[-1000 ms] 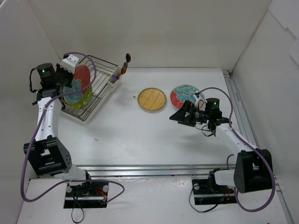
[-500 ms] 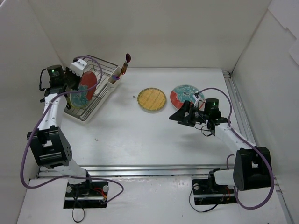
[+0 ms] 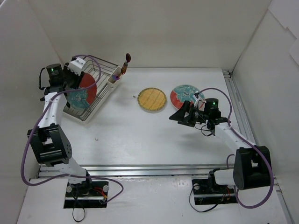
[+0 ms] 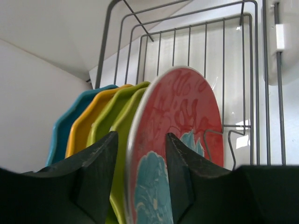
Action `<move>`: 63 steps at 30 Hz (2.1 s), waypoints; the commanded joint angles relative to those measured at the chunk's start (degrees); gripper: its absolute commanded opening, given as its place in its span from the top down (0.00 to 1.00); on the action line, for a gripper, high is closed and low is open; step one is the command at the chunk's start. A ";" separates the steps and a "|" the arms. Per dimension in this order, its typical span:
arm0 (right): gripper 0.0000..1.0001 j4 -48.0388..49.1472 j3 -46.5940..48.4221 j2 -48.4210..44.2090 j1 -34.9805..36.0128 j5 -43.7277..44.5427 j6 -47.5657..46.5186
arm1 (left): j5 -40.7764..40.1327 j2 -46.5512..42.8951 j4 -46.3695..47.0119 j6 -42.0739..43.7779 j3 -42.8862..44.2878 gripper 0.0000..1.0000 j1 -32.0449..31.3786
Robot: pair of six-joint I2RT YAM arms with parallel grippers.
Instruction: Load the bowls into the dish rack
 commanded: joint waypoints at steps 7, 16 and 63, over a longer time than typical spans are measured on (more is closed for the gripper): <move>0.03 -4.56 3.15 -3.17 -0.42 7.04 -4.18 | -1.78 -6.94 9.76 -6.72 1.86 0.39 -0.08; 0.04 -4.76 0.98 -4.14 -7.77 21.12 0.28 | -5.20 -17.48 8.89 -31.14 3.45 0.20 -3.85; 1.00 23.81 6.42 22.96 -17.64 19.10 15.94 | 4.28 -38.86 9.13 -69.22 -35.93 0.06 -25.65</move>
